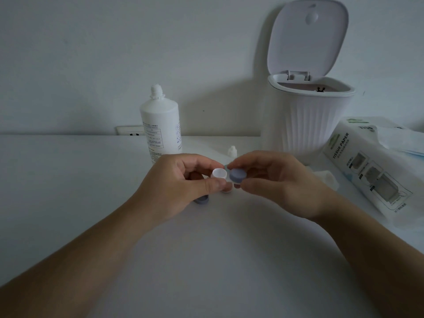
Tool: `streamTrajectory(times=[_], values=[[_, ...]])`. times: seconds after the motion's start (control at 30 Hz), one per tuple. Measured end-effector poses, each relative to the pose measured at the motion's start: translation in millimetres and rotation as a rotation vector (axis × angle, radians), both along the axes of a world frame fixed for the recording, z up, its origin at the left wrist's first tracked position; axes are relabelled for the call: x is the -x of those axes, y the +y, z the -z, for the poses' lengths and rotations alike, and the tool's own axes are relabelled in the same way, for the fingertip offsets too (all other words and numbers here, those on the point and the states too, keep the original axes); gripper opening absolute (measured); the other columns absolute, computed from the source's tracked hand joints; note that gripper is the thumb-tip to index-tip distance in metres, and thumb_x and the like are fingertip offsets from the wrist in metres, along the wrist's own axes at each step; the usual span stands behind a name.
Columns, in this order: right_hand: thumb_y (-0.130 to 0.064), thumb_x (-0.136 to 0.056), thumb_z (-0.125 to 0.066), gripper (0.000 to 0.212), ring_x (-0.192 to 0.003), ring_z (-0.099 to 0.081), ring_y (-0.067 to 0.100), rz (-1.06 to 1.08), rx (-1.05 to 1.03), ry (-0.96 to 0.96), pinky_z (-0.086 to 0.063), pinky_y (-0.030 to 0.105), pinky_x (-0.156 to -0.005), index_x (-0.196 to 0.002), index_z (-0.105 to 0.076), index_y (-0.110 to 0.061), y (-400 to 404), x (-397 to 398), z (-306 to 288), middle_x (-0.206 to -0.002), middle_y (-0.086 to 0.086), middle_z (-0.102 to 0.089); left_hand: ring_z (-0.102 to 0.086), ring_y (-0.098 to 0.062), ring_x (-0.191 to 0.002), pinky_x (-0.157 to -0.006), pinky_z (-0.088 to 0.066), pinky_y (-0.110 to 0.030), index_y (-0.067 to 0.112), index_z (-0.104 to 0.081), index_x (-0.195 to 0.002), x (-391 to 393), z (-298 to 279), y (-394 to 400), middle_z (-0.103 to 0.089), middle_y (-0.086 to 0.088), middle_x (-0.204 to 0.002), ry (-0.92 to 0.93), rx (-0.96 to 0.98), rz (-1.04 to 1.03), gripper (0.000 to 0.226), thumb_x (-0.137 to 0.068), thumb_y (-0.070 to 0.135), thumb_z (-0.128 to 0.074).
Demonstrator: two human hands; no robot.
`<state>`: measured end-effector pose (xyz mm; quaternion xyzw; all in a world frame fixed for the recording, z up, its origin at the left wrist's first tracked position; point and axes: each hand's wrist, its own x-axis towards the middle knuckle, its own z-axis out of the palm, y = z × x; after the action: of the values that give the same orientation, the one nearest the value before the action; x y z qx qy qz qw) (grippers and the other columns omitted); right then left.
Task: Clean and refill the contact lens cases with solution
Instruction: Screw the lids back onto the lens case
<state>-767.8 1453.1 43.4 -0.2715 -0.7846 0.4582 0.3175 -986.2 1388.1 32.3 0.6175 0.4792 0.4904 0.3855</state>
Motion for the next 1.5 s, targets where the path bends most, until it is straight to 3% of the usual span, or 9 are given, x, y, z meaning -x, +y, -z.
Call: streamTrajectory(times=[0.1,0.23,0.33,0.5,0.67,0.87,1.07,1.33,1.5], values=[[-0.042,-0.065,-0.081,0.051,-0.081,-0.069,0.023,0.035,0.01,0.012,-0.057,0.044,-0.077,-0.102,-0.059,-0.015,0.6,1.9,3.6,-0.092,0.008,-0.072,-0.062,-0.033,-0.069,-0.069,-0.06,-0.052,0.029,-0.081,-0.093,-2.1,-0.7,-0.1,-0.074,-0.019,-0.083,0.0,-0.003,-0.019,0.031,-0.066,0.039,-0.091],[-0.042,-0.068,-0.08,0.055,-0.093,-0.071,0.033,-0.001,0.036,0.0,-0.056,0.05,-0.085,-0.117,-0.061,-0.027,0.4,1.1,2.8,-0.1,0.005,-0.074,-0.061,-0.03,-0.067,-0.066,-0.059,-0.038,0.029,-0.081,-0.093,-1.0,-2.8,-1.3,-0.074,-0.012,-0.076,-0.011,-0.007,-0.001,0.027,-0.068,0.037,-0.087],[-0.041,-0.07,-0.078,0.041,-0.09,-0.073,0.024,0.01,0.016,0.012,-0.057,0.043,-0.085,-0.105,-0.069,-0.022,-1.1,1.3,0.8,-0.097,0.006,-0.075,-0.062,-0.028,-0.067,-0.065,-0.058,-0.034,0.03,-0.081,-0.093,-1.2,-3.1,-2.1,-0.077,-0.004,-0.077,-0.011,-0.009,0.01,0.025,-0.069,0.036,-0.084],[-0.041,-0.062,-0.085,0.062,-0.083,-0.067,0.024,0.048,0.085,0.056,-0.056,0.049,-0.078,-0.109,-0.055,-0.015,0.9,1.1,1.7,-0.092,0.0,-0.073,-0.058,-0.03,-0.067,-0.064,-0.055,-0.035,0.028,-0.081,-0.093,-2.3,-4.1,-1.6,-0.076,-0.011,-0.079,-0.015,-0.009,0.009,0.027,-0.068,0.037,-0.087],[-0.035,-0.074,-0.079,0.038,-0.09,-0.074,0.023,0.01,0.02,0.005,-0.058,0.044,-0.087,-0.11,-0.072,-0.026,-1.9,0.4,-1.5,-0.099,0.0,-0.076,-0.063,-0.023,-0.064,-0.055,-0.049,-0.017,0.029,-0.08,-0.093,-0.2,-4.0,-2.9,-0.076,0.001,-0.073,0.0,-0.021,-0.007,0.026,-0.069,0.038,-0.083],[-0.035,-0.068,-0.086,0.047,-0.088,-0.07,0.042,0.06,0.037,0.05,-0.055,0.059,-0.081,-0.1,-0.06,-0.011,-1.3,3.7,1.6,-0.091,0.013,-0.075,-0.061,-0.026,-0.067,-0.064,-0.058,-0.036,0.031,-0.08,-0.093,-1.7,-2.9,-2.6,-0.077,-0.004,-0.079,-0.002,-0.02,0.004,0.027,-0.068,0.04,-0.087],[-0.029,-0.074,-0.078,0.034,-0.079,-0.074,0.021,0.003,0.046,0.05,-0.06,0.031,-0.079,-0.105,-0.074,-0.015,-4.1,3.8,-2.0,-0.092,0.006,-0.077,-0.062,-0.025,-0.067,-0.065,-0.059,-0.037,0.03,-0.08,-0.093,-1.4,-3.7,-2.1,-0.077,-0.007,-0.081,0.008,-0.021,-0.001,0.027,-0.07,0.039,-0.09],[-0.031,-0.068,-0.08,0.034,-0.07,-0.069,0.019,0.064,0.011,0.055,-0.059,0.033,-0.072,-0.09,-0.069,-0.007,-6.1,7.1,-0.3,-0.079,0.011,-0.074,-0.064,-0.026,-0.07,-0.072,-0.06,-0.055,0.027,-0.081,-0.085,-2.4,-3.5,-1.7,-0.075,-0.015,-0.082,0.024,-0.007,-0.019,0.03,-0.06,0.042,-0.087],[-0.029,-0.07,-0.08,0.034,-0.069,-0.07,0.019,0.066,0.004,0.049,-0.059,0.032,-0.072,-0.09,-0.068,-0.004,-6.4,7.9,0.2,-0.079,0.013,-0.073,-0.064,-0.019,-0.064,-0.067,-0.06,-0.044,0.026,-0.081,-0.082,-1.5,-2.0,-2.1,-0.075,-0.01,-0.076,0.034,-0.029,-0.026,0.03,-0.057,0.041,-0.088]])
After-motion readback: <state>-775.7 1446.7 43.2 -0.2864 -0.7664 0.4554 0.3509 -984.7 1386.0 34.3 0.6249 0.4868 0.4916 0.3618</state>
